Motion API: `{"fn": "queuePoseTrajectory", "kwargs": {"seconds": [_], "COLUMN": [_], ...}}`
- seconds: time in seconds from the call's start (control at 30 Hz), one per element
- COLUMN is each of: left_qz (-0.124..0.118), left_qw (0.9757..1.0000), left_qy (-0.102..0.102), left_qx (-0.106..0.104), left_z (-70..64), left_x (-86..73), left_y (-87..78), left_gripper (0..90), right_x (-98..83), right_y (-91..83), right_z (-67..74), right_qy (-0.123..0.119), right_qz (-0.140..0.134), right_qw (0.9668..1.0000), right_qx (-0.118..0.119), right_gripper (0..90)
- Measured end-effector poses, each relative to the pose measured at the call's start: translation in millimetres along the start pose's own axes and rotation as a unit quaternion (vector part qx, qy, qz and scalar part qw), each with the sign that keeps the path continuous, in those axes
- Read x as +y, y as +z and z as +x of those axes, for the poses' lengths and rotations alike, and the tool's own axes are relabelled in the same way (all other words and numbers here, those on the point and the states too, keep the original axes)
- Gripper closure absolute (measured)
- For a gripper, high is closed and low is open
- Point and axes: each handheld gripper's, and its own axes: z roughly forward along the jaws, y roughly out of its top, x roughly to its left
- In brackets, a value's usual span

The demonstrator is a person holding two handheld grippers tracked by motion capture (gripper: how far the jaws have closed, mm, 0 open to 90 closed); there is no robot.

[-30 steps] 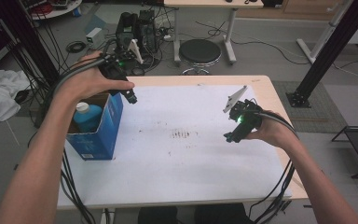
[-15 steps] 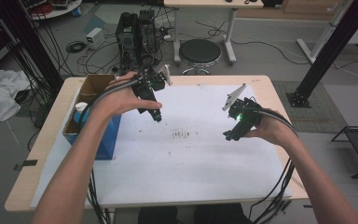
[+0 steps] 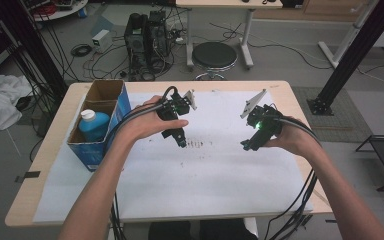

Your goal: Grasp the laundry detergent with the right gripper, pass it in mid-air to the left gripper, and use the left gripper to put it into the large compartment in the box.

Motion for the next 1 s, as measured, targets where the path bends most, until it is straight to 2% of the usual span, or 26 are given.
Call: {"fn": "queuePoseTrajectory", "kwargs": {"seconds": [0.03, 0.27, 0.33, 0.4, 0.43, 0.47, 0.5, 0.53, 0.6, 0.63, 0.67, 0.7, 0.83, 0.93, 0.97, 1.0], "left_qz": [0.008, 0.008, 0.009, 0.017, 0.013, 0.008, 0.016, 0.008, 0.016, 0.01, 0.016, 0.011, 0.01, 0.008, 0.007, 0.012], "left_qw": [0.9999, 1.0, 0.9999, 0.9997, 0.9998, 0.9999, 0.9997, 0.9999, 0.9998, 0.9999, 0.9998, 0.9999, 0.9999, 0.9999, 0.9999, 0.9999], "left_qy": [0.008, 0.003, 0.007, 0.019, 0.014, 0.009, 0.018, 0.007, 0.014, 0.004, 0.011, 0.005, 0.003, 0.002, 0.001, 0.006], "left_qx": [0.002, -0.001, 0.003, 0.005, 0.004, 0.004, 0.006, 0.003, 0.005, 0.002, 0.004, 0.003, 0.005, 0.006, 0.008, 0.008], "left_z": [0.3, -1.7, -2.2, -1.7, -2.6, -3.7, -2.6, -4.0, -2.7, -3.9, -3.1, -3.9, -3.5, -3.9, -4.3, -3.9], "left_x": [0.3, 1.3, 1.4, 1.3, 0.9, 0.2, 0.3, -0.3, -0.7, -1.3, -1.6, -1.8, -2.5, -2.9, -2.9, -2.7], "left_y": [1.4, 9.6, 9.2, 7.8, 8.0, 8.6, 7.6, 8.2, 7.1, 7.9, 7.4, 7.8, 6.3, 6.6, 6.7, 6.2], "left_gripper": [19.0, 19.0, 19.0, 19.0, 19.0, 19.0, 19.0, 19.0, 19.0, 19.0, 19.0, 19.0, 19.0, 19.0, 18.9, 19.0], "right_x": [-0.4, -4.2, -5.4, -5.8, -5.9, -5.5, -5.0, -4.5, -3.6, -3.3, -3.2, -3.2, -3.6, -4.1, -4.4, -4.6], "right_y": [-0.4, -2.0, -1.5, -0.9, -0.8, -0.5, 0.2, 0.2, 0.3, 0.1, 0.0, -0.1, -0.8, -1.6, -2.0, -2.2], "right_z": [0.4, -0.9, -1.0, -2.4, -2.2, -3.1, -3.7, -3.3, -3.1, -2.4, -2.5, -2.3, -2.3, -1.6, 0.0, -1.7], "right_qy": [0.002, 0.004, 0.012, 0.009, 0.011, 0.005, 0.0, 0.0, -0.003, 0.001, -0.001, -0.001, -0.006, -0.002, 0.008, -0.002], "right_qz": [0.001, 0.0, 0.003, 0.001, 0.006, 0.002, -0.002, -0.002, -0.002, -0.001, -0.002, -0.002, -0.005, -0.004, 0.0, -0.004], "right_qw": [1.0, 1.0, 0.9999, 1.0, 0.9999, 1.0, 1.0, 1.0, 1.0, 1.0, 1.0, 1.0, 0.9999, 0.9999, 1.0, 0.9999], "right_qx": [0.002, -0.003, 0.001, -0.002, 0.002, -0.004, -0.008, -0.008, -0.008, -0.008, -0.007, -0.008, -0.008, -0.01, -0.002, -0.01], "right_gripper": [13.0, 12.9, 12.9, 12.9, 13.0, 12.9, 13.0, 12.9, 12.9, 12.9, 12.9, 12.9, 12.9, 12.9, 13.0, 12.9]}}
